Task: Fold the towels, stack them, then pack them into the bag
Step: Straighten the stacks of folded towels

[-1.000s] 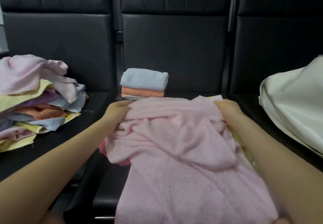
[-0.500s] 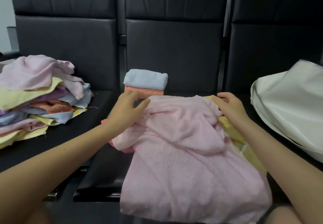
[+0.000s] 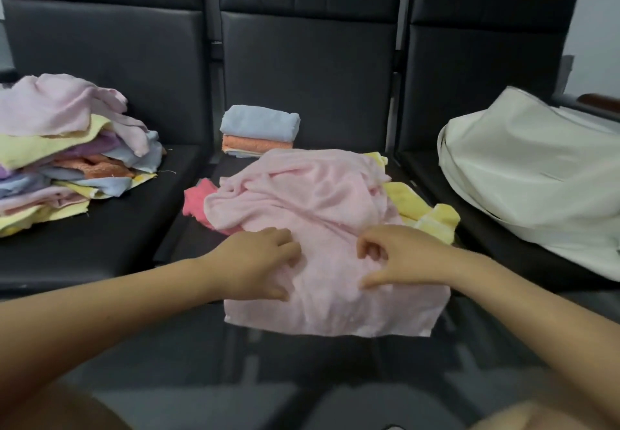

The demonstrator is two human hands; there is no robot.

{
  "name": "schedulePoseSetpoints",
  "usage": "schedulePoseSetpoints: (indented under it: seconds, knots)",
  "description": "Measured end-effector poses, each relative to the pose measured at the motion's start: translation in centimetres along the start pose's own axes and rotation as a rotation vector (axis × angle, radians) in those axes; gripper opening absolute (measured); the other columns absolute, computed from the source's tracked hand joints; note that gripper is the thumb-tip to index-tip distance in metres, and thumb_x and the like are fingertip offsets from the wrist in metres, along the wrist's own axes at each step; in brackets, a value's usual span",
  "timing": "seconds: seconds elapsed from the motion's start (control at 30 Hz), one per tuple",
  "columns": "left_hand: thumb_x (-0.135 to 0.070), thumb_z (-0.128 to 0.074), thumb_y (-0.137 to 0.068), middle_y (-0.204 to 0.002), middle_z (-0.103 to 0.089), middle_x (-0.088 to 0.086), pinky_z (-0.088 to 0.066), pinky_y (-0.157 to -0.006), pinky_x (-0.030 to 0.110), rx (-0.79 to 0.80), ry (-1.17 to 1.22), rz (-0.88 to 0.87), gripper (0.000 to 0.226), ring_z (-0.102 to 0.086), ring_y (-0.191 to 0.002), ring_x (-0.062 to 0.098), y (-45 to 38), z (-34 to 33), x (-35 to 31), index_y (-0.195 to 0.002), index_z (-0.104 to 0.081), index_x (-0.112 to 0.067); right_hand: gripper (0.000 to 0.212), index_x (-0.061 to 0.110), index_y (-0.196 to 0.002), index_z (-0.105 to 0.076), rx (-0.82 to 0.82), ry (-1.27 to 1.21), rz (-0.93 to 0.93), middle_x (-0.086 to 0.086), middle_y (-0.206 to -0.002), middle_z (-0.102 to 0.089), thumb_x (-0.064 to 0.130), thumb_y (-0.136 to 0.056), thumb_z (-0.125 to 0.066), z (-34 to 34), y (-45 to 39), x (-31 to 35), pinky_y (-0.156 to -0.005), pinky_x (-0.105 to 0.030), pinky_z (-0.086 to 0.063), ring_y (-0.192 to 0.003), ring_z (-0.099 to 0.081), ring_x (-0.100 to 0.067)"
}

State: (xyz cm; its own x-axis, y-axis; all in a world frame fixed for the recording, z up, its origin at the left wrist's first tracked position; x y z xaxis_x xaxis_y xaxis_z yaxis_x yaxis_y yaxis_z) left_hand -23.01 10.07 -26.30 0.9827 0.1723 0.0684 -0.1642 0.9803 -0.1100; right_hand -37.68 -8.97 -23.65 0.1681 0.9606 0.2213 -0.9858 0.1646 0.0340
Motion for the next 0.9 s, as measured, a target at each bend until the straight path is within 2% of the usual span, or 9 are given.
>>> schedulePoseSetpoints:
  seconds: [0.07,0.13,0.2,0.27,0.37,0.5,0.67,0.8,0.9]
  knots:
    - [-0.057,-0.057,-0.078,-0.100,-0.045,-0.010,-0.039,-0.059,0.029,-0.028,0.055,-0.042,0.043,-0.042,-0.084,0.011,0.5,-0.5,0.4,-0.106,-0.055,-0.025,0.032,0.028,-0.097,-0.053,-0.043,0.123,0.085,0.014,-0.092,-0.049,0.046,-0.077,-0.071,-1.3,0.4,-0.2,-0.072,-0.028,-0.043,-0.086,-0.045,-0.008]
    - [-0.059,-0.043,-0.078,-0.093,-0.041,-0.012,-0.030,-0.055,0.021,-0.029,0.099,-0.059,0.043,-0.038,-0.077,0.009,0.6,-0.6,0.6,-0.098,-0.057,-0.024,0.021,0.032,-0.085,-0.049,-0.072,0.109,0.117,0.015,-0.087,-0.046,0.040,-0.082,-0.068,-1.5,0.4,-0.3,-0.072,-0.028,-0.042,-0.086,-0.041,-0.007]
    - [-0.057,-0.035,-0.076,-0.087,-0.046,-0.012,-0.033,-0.058,0.018,-0.036,0.214,-0.014,0.044,-0.041,-0.073,0.009,0.6,-0.4,0.5,-0.093,-0.058,-0.024,0.027,0.036,-0.074,-0.044,-0.042,0.057,0.125,0.016,-0.081,-0.047,0.037,-0.084,-0.068,-1.4,0.5,-0.7,-0.075,-0.029,-0.044,-0.081,-0.042,-0.003]
    - [-0.053,-0.039,-0.077,-0.082,-0.053,-0.013,-0.042,-0.064,0.021,-0.073,0.394,0.035,0.034,-0.049,-0.074,0.008,0.7,0.3,0.6,-0.088,-0.057,-0.026,0.027,0.036,-0.072,-0.047,-0.052,-0.069,0.129,0.015,-0.078,-0.052,0.035,-0.085,-0.070,-0.8,0.7,-0.9,-0.074,-0.027,-0.046,-0.077,-0.047,-0.002]
    - [-0.031,-0.058,-0.085,-0.082,-0.058,-0.011,-0.043,-0.067,0.016,-0.212,0.554,0.102,0.011,-0.052,-0.075,0.008,0.3,2.7,1.6,-0.095,-0.061,-0.031,0.017,0.017,-0.078,-0.058,-0.204,-0.456,0.088,0.004,-0.078,-0.060,0.023,-0.089,-0.069,1.5,0.5,-1.1,-0.074,-0.029,-0.046,-0.074,-0.053,-0.005]
    - [-0.012,-0.059,-0.091,-0.081,-0.055,-0.007,-0.042,-0.076,0.022,-0.419,0.685,0.322,0.024,-0.051,-0.076,0.008,-2.2,6.6,4.3,-0.104,-0.065,-0.031,0.015,0.008,-0.087,-0.057,-0.462,-0.635,-0.081,-0.001,-0.065,-0.051,0.021,-0.092,-0.062,4.9,-2.5,-1.0,-0.061,-0.018,-0.038,-0.061,-0.045,-0.006]
    - [-0.004,-0.044,-0.094,-0.083,-0.054,-0.009,-0.042,-0.071,0.017,-0.550,0.920,0.582,0.035,-0.051,-0.076,0.004,-6.1,7.7,7.4,-0.105,-0.067,-0.027,0.016,0.009,-0.098,-0.060,-0.591,-0.684,-0.227,0.003,-0.084,-0.057,0.023,-0.092,-0.054,7.3,-8.2,-0.8,-0.064,-0.024,-0.040,-0.074,-0.050,-0.010]
    - [0.001,-0.041,-0.092,-0.078,-0.054,-0.010,-0.037,-0.060,0.014,-0.605,0.827,0.605,0.036,-0.048,-0.066,0.001,-8.1,7.0,9.3,-0.105,-0.069,-0.019,0.011,0.020,-0.083,-0.058,-0.642,-0.611,-0.282,0.008,-0.076,-0.057,0.029,-0.089,-0.059,7.0,-12.4,-2.3,-0.073,-0.035,-0.046,-0.076,-0.055,-0.014]
    - [-0.006,-0.051,-0.093,-0.093,-0.057,-0.007,-0.040,-0.073,0.022,-0.558,0.571,0.552,0.026,-0.054,-0.081,0.010,-8.3,5.2,11.2,-0.105,-0.070,-0.019,0.016,0.024,-0.075,-0.056,-0.554,-0.470,-0.308,0.012,-0.072,-0.053,0.030,-0.088,-0.062,4.3,-13.9,-4.2,-0.070,-0.032,-0.041,-0.082,-0.053,-0.013]
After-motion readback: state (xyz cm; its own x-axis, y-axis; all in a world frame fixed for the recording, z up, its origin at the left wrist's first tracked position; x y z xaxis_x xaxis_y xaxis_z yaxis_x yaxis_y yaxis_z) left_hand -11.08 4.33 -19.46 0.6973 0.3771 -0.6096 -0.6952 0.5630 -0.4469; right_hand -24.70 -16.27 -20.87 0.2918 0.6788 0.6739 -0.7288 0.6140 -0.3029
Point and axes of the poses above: each hand's wrist, its own y-axis away from the middle knuckle, its own z-axis out of the back of the hand, x = y × z, the point moved 3 cm from there along -y, towards the middle knuckle
